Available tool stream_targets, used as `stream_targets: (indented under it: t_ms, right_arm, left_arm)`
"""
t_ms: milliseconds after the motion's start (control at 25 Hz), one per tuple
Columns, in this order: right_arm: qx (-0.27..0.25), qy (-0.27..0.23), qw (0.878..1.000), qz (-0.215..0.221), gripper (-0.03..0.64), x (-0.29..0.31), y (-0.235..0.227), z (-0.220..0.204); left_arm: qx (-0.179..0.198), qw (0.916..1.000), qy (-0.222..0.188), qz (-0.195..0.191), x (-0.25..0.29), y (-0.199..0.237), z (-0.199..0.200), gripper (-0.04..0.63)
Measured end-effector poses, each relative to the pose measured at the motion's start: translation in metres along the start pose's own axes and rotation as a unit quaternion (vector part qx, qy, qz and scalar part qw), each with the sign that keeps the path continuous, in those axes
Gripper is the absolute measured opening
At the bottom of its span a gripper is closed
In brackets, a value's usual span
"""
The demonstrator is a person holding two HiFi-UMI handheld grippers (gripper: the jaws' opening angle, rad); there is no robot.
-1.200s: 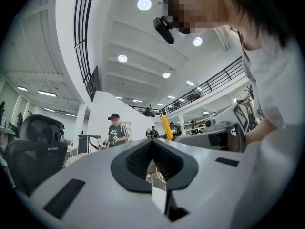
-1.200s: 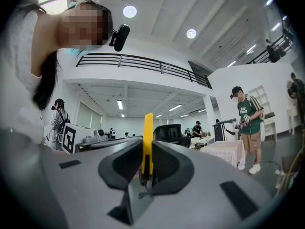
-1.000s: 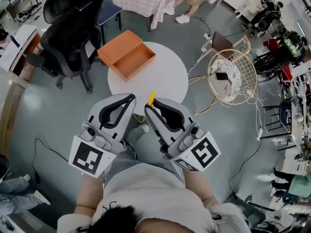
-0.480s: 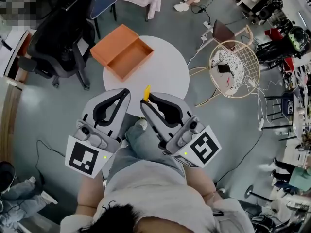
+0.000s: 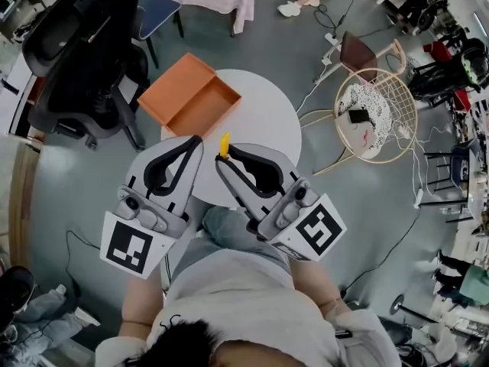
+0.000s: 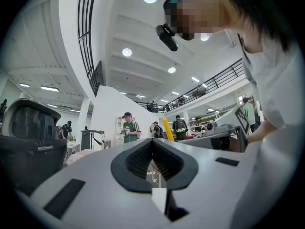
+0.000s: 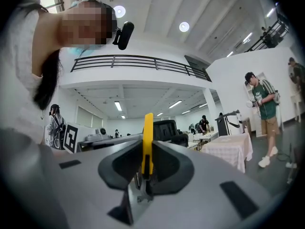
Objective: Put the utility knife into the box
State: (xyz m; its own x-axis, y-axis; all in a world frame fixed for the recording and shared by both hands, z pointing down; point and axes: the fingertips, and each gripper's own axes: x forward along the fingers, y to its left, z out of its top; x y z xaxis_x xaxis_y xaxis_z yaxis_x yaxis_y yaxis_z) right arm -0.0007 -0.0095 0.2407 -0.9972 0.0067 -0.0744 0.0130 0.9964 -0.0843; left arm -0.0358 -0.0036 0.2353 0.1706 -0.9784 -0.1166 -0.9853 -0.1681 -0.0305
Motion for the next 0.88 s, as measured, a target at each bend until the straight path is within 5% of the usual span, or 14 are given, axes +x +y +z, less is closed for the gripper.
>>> stream_targets:
  t_ms: [880]
  right_arm:
    - [0.024, -0.010, 1.000, 0.013, 0.067, 0.012, -0.074, -0.006]
  left_arm:
    - [0.008, 0.9999, 0.009, 0.005, 0.072, 0.027, -0.007, 0.009]
